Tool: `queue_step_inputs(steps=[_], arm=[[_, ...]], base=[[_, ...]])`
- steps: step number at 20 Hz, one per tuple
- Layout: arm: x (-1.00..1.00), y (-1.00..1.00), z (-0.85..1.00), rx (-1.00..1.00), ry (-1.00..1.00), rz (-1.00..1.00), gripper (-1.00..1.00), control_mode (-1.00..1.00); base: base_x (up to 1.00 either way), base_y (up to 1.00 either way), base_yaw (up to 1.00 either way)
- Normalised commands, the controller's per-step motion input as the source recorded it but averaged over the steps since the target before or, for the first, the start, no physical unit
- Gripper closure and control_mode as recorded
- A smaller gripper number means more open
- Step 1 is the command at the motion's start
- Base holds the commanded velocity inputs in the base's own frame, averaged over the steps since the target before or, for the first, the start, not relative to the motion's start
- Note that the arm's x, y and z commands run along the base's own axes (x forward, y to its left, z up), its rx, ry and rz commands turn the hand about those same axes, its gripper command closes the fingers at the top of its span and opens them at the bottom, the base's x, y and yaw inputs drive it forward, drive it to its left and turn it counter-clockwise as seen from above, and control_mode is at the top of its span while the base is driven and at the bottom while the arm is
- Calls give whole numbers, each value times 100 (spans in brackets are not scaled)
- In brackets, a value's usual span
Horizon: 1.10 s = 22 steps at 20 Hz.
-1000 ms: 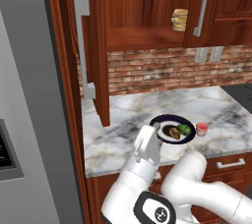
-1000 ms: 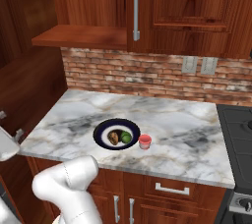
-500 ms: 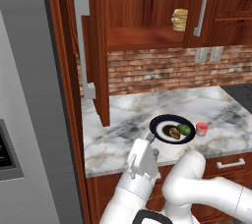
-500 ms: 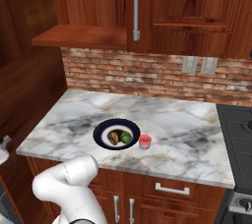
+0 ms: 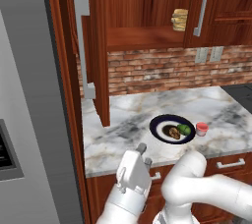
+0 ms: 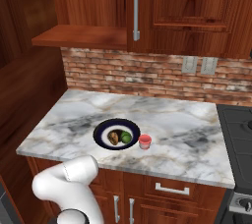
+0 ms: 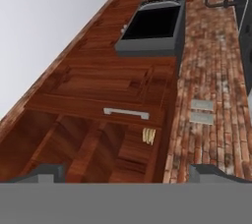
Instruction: Pick the avocado and bread from the counter and place them on the plate. Then pick the jam from the cabinet and place it next to the plate. Lastly close the cabinet door.
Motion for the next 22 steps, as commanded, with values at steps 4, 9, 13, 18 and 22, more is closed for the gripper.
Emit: queue_step_inputs(steps=[4,9,13,18,22], arm=[[-7,38,0,0,0,0,-100,-100],[0,34,0,0,3,0,-100,-100],[6,43,0,0,9,0,-100,-100],[13,42,0,0,15,0,-100,-100],[28,35,0,0,20,4,-100,-100]], base=[[0,0,0],[0,0,0],[0,0,0],[0,0,0],[0,0,0]])
